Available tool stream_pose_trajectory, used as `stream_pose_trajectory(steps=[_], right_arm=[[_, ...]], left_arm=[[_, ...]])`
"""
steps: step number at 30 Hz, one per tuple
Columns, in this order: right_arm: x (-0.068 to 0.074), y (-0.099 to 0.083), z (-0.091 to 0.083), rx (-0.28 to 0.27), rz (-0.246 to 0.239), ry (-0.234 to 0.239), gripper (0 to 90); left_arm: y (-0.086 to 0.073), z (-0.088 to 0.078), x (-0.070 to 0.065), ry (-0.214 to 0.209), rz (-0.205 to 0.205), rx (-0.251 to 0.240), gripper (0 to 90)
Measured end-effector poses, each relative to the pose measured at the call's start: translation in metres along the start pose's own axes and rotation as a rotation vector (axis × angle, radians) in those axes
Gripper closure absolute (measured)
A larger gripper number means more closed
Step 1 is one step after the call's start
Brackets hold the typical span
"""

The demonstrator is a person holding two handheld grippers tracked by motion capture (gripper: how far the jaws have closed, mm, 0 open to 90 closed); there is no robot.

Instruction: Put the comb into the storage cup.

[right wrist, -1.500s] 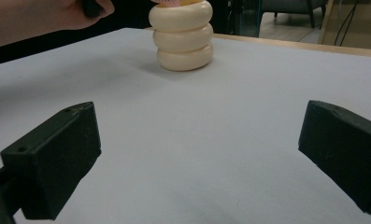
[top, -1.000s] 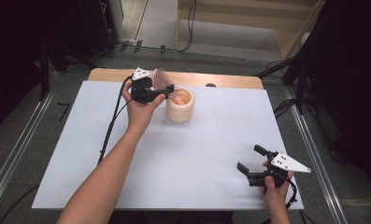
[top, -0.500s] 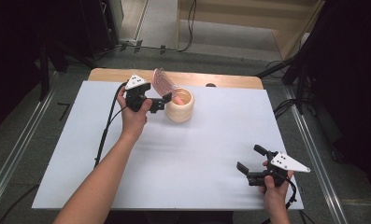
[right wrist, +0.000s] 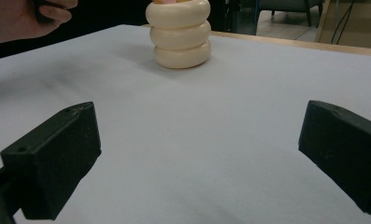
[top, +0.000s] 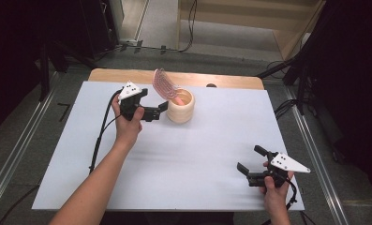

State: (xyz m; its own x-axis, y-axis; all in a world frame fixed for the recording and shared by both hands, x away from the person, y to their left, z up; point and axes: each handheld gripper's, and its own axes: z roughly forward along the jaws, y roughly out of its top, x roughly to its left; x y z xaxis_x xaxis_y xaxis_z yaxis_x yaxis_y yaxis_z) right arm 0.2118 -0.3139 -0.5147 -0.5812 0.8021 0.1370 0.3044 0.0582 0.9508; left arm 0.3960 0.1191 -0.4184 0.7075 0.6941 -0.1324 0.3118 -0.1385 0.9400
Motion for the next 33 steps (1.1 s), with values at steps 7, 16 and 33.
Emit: stream_pose_trajectory(steps=[7, 16, 33], right_arm=[[0.000, 0.000, 0.000, 0.001, -0.004, -0.002, 0.0], [0.001, 0.000, 0.001, 0.005, -0.006, -0.004, 0.0], [0.001, 0.000, 0.001, 0.008, -0.006, -0.003, 0.0]], left_arm=[[-0.006, -0.012, -0.003, -0.002, 0.010, -0.006, 0.0], [-0.015, -0.027, -0.002, -0.005, 0.015, -0.010, 0.0], [-0.027, -0.064, -0.003, 0.001, 0.026, -0.050, 0.0]])
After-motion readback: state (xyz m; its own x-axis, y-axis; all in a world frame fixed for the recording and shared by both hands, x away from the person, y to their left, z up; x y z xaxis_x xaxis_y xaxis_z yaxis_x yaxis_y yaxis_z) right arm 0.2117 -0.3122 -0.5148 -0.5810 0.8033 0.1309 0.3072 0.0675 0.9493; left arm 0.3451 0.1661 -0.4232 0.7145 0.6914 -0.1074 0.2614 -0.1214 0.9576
